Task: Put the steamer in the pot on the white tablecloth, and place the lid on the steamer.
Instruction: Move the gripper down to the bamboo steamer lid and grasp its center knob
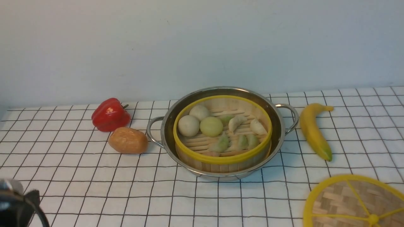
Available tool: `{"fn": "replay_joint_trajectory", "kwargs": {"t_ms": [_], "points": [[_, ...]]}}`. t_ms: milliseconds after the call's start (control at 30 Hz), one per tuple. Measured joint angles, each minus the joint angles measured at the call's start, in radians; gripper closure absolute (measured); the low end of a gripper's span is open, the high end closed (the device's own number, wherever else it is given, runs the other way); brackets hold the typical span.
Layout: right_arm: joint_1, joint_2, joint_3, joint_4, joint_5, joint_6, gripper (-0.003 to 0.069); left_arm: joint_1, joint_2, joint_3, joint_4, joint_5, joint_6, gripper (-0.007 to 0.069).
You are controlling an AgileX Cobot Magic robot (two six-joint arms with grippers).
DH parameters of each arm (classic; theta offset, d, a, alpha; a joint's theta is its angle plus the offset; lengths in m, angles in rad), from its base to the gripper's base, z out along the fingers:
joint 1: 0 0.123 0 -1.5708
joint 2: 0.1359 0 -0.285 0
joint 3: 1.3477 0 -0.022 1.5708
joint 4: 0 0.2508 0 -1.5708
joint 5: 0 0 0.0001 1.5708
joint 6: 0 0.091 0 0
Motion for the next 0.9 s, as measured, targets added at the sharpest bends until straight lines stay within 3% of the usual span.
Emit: {"fn": "replay_joint_trajectory", "kwargs": {"t_ms": [333,533,900], "points": [[0.0,0.0,0.0,0.0,0.0,0.0,0.0416,-0.142,-0.381,0.234,0.19,-0.084,-0.027,0.0406],[0.0,0.0,0.0,0.0,-0.001,-0.001,0.0416,-0.151,-0.396,0.287,0.278,-0.047,-0.076,0.0403],[0.0,0.0,0.0,0.0,-0.001,-0.001,0.0416,-0.151,-0.401,0.331,0.289,-0.054,-0.103,0.0391]]}}
